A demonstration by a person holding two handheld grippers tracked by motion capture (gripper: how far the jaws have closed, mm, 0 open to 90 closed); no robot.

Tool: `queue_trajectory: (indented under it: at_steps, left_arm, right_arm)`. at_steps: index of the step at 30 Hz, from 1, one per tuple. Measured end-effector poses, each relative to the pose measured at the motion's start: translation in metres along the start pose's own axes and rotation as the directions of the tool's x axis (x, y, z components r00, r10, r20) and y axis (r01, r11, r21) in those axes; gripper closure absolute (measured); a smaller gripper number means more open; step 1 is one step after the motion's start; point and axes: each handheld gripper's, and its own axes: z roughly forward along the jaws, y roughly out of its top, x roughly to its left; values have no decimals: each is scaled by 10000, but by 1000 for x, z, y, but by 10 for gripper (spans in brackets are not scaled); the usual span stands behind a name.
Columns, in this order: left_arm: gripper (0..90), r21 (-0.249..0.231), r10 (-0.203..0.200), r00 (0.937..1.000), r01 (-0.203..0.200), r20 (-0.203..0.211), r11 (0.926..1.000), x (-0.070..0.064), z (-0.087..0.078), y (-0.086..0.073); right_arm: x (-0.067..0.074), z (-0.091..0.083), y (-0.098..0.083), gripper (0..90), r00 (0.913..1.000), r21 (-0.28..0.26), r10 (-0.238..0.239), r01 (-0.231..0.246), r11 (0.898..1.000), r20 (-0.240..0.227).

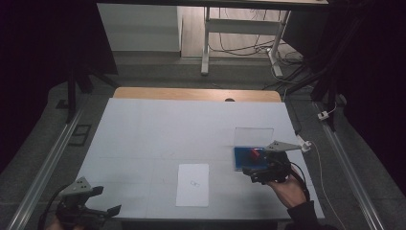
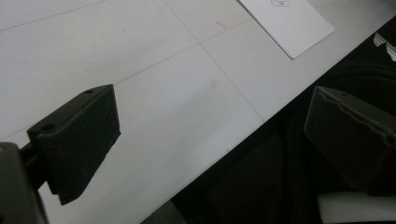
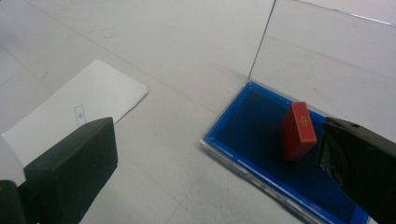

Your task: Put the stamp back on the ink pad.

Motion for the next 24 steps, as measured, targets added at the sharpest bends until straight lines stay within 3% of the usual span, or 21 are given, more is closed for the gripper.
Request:
queue_trajectory:
  at_steps: [15, 24]
  left_arm:
    - [32, -8, -29, 10000, 29, 19, 10000, 1, 0, 0]
    - [23, -45, -79, 10000, 79, -8, 10000, 1, -1, -1]
  right_arm:
    - [10, -36, -25, 0, 9997, -469, 192, -184, 9987, 180]
    - [11, -59, -43, 0, 9959, -623, 429, -380, 9973, 801]
